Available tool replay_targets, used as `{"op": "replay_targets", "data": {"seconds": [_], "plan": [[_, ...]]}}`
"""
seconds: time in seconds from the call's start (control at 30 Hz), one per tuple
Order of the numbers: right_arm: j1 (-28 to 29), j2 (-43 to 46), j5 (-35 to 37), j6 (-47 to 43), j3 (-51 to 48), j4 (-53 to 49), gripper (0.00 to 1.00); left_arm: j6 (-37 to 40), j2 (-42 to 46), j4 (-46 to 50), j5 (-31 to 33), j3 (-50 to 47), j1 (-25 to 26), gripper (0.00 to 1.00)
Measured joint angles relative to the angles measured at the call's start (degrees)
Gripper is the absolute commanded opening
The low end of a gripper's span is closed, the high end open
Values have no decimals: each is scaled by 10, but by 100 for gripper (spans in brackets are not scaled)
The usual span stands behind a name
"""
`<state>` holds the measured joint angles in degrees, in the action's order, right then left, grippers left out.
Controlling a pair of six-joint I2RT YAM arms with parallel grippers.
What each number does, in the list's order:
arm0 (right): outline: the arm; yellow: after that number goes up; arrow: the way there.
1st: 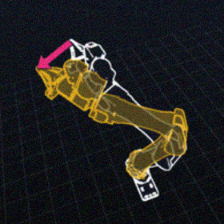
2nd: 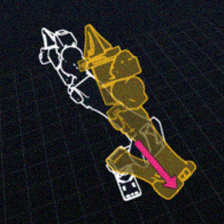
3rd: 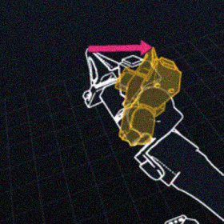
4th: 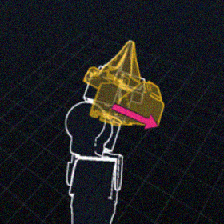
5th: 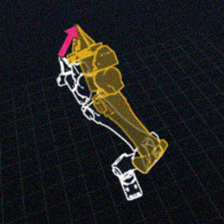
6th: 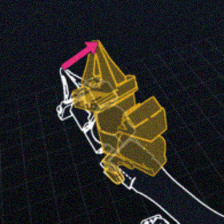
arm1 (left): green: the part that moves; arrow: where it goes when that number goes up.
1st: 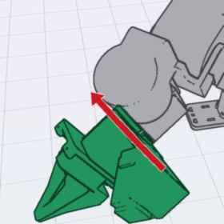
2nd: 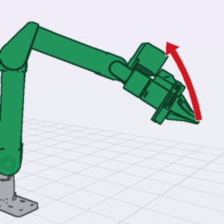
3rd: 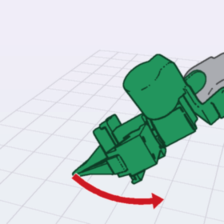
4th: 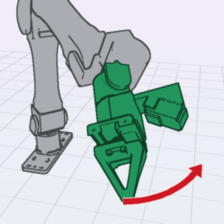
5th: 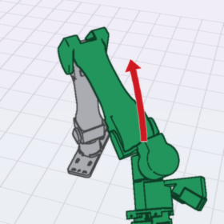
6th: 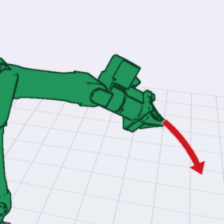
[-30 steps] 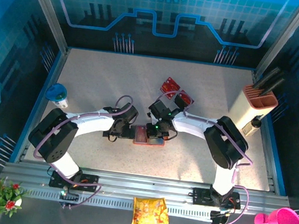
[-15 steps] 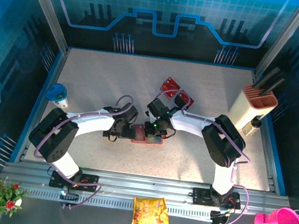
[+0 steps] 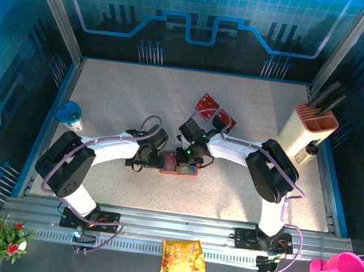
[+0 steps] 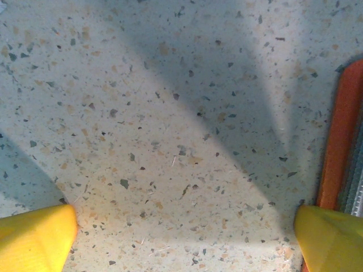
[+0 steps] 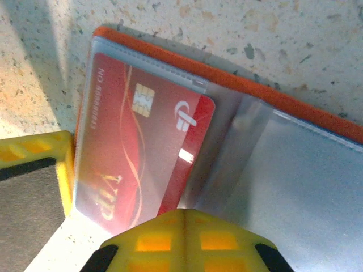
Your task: Put the credit cards into the card holder
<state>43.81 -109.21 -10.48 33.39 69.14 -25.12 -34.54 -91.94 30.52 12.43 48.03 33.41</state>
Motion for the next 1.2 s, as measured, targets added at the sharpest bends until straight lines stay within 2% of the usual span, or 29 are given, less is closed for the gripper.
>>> {"op": "replay_targets", "data": {"seconds": [0.37,0.6,0.83,1.2], "plan": [[-7,-7,-4,-5,18,-6,0,0,2,2,0,1,0,99],[-67,53,-2,-20,-9,-10,0,0,34,9,-3,10,0,99],[-105,61,-6,-40,-23,-10,0,-15,50,7,-19,51,2,99],[-105,31,-20,-52,-24,-6,0,-29,-19,4,-32,111,51,99]]}}
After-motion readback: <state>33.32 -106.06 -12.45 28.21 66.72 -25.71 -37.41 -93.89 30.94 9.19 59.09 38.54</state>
